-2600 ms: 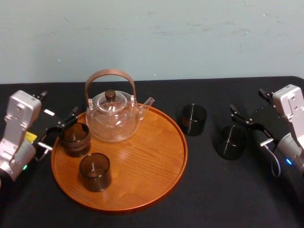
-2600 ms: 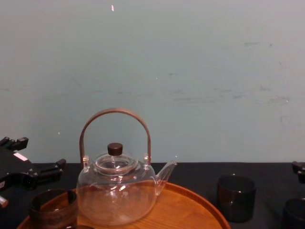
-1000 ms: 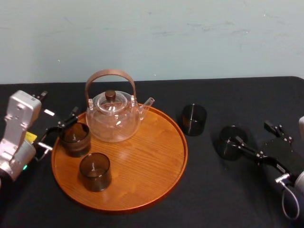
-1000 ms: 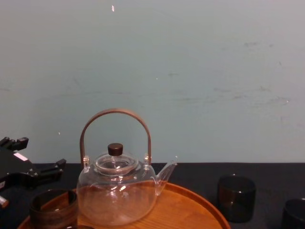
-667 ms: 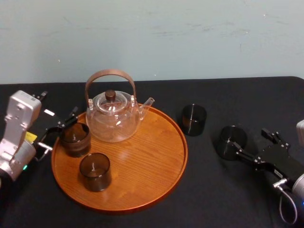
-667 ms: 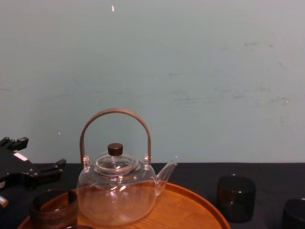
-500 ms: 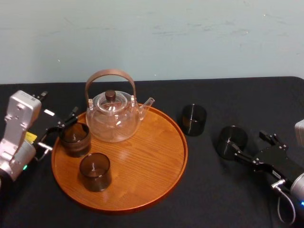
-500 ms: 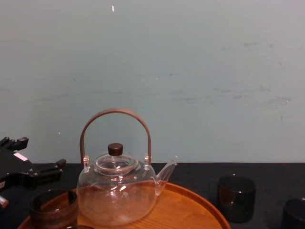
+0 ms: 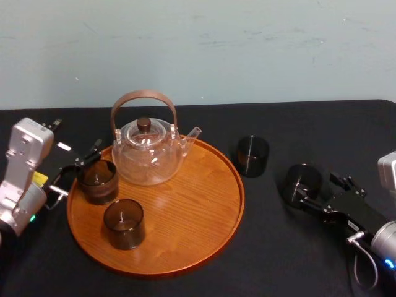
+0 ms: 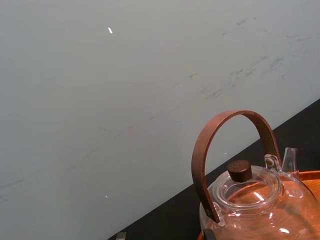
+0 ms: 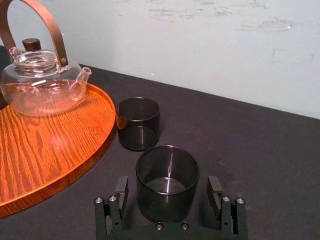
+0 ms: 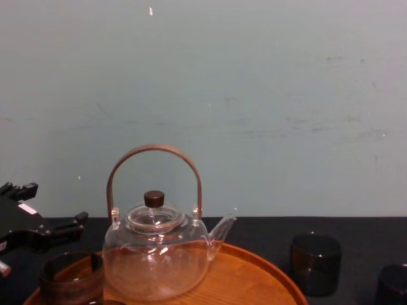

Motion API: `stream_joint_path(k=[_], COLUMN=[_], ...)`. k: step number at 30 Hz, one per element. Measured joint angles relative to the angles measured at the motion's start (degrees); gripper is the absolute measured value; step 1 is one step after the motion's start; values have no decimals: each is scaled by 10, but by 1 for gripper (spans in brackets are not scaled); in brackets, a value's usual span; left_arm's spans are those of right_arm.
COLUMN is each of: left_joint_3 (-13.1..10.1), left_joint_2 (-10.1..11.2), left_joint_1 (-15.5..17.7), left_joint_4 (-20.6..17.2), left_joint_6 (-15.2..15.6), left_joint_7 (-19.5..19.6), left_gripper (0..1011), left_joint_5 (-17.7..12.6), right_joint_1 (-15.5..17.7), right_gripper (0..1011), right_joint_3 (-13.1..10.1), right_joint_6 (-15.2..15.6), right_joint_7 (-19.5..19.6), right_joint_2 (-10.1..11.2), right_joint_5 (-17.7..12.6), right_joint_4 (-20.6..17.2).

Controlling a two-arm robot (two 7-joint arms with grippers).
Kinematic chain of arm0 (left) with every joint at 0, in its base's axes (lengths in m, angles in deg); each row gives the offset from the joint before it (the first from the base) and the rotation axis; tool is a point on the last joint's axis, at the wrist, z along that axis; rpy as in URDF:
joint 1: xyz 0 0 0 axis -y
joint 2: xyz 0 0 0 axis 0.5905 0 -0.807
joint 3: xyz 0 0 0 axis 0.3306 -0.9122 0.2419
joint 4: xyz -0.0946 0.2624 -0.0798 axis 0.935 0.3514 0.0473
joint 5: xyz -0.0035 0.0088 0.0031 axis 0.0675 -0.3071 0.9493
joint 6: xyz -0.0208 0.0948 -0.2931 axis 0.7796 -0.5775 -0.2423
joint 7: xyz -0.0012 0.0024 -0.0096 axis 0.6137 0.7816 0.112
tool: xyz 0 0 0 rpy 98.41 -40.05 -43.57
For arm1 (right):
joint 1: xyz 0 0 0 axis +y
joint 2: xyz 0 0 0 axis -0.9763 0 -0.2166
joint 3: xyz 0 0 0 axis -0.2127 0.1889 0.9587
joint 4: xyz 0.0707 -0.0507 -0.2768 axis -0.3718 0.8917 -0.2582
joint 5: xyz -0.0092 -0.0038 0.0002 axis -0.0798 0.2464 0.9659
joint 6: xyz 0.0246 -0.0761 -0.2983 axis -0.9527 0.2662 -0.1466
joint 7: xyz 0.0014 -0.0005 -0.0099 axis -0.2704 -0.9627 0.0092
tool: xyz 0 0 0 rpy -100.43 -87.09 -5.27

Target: Pick up the glass from the table and place it on the tray.

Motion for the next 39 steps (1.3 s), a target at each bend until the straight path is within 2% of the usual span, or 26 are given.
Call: stream_joint_path(k=[12,27,39], left_joint_3=[0,0,0], left_joint_2=[0,0,0], left_joint_1=[0,0,0], left_joint_4=[0,0,0], left_joint_6=[0,0,0], left_joint_7=[0,0,0], left_gripper=[1001,1001,1001], left_joint_5=[0,0,0], right_joint_1=[-26,-38,-74], right_gripper=[1002,1002,1002], right_joint_3=[-6,-18,-10], right_joint_6=[1,12,22], right_joint_7=[-29,-48,-67], right_joint_2=[-25,-42,-53], right_joint_5=[7,20,30], right_joint_4=[45,60,84])
